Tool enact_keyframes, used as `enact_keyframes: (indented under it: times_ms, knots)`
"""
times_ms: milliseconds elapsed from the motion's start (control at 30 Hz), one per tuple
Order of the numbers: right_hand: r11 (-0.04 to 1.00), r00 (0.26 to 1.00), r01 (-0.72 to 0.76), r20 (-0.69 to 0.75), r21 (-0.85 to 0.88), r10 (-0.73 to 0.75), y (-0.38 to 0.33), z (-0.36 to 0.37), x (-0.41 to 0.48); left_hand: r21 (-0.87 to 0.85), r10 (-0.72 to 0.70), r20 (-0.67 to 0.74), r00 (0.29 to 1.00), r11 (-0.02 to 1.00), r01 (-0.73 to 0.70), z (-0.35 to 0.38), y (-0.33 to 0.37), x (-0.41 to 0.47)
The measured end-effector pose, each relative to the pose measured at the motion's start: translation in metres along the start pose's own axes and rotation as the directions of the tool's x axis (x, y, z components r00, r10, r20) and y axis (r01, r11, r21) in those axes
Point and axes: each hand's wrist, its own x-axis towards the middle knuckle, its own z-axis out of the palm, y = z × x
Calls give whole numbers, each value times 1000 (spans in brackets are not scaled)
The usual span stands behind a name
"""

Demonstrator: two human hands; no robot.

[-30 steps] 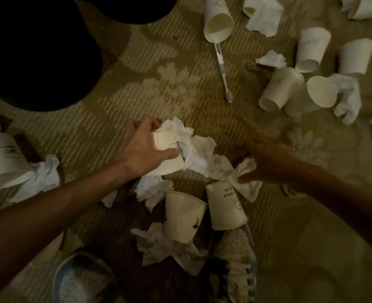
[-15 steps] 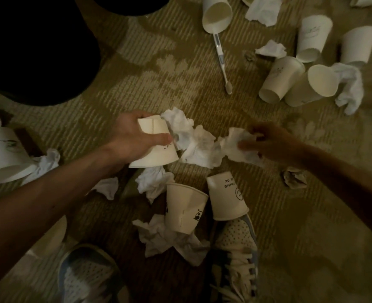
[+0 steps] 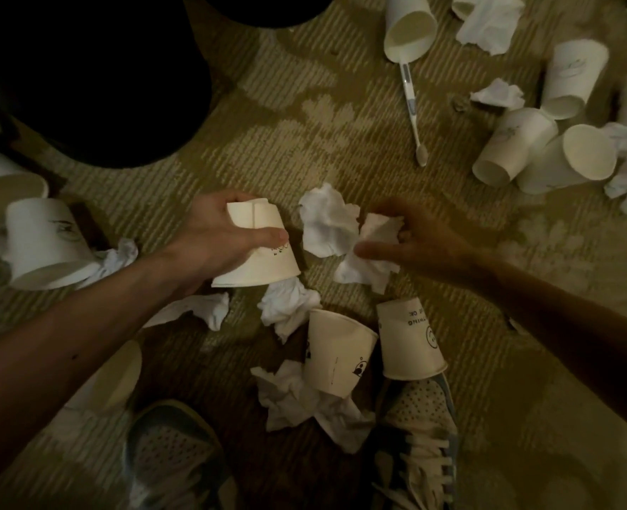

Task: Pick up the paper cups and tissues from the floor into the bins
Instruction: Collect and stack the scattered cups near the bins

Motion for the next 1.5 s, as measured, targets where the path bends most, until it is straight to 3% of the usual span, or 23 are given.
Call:
enact_keyframes:
  times_ms: [167,300,533,733,933,1100,1233,1333,1367,1400,1433,1500]
  knots:
    - [925,984,161,-18,-343,-178,12,25,5,-11,16,-18,1000,1000,-16,-8,-6,-5]
    - [899,972,234,64,-371,-227,13,27,11,-38,-5,-16,1000,999,5,-10,-8,-6]
    - [991,988,132,80,15,-132,11,16,7,-68,-26,3,1000,997,26,-6,-9,-1]
    - [987,985,118,-140,108,-102,-7,5,11,-84,-20,27,999,996,22,-5,-6,-2]
    - [967,936,192,-265,-167,-232,-25,22,32,-133,-32,33,999,990,36,-12,-9,-4]
    - [866,960,249,-9,-434,-280,-23,44,53,-168,-34,49,998,985,42,-20,-13,-8]
    - [811,946,260,-31,-523,-323,-18,53,61,-188,-38,66,997,981,49,-28,-16,-12]
    - [736,957,258,59,-626,-285,-18,52,63,-189,-64,66,996,979,75,-31,-21,-15]
    - [758,950,283,61,-588,-307,-18,52,62,-186,-76,58,995,979,85,-31,-23,-17]
    - [843,953,269,0,-466,-304,-23,51,58,-184,-83,44,996,979,89,-31,-25,-18]
    - [941,965,224,-75,-254,-250,-31,52,53,-186,-85,29,996,979,89,-31,-25,-19]
    - [985,990,120,-89,123,-110,-45,56,45,-216,-81,7,997,973,81,-28,-23,-19]
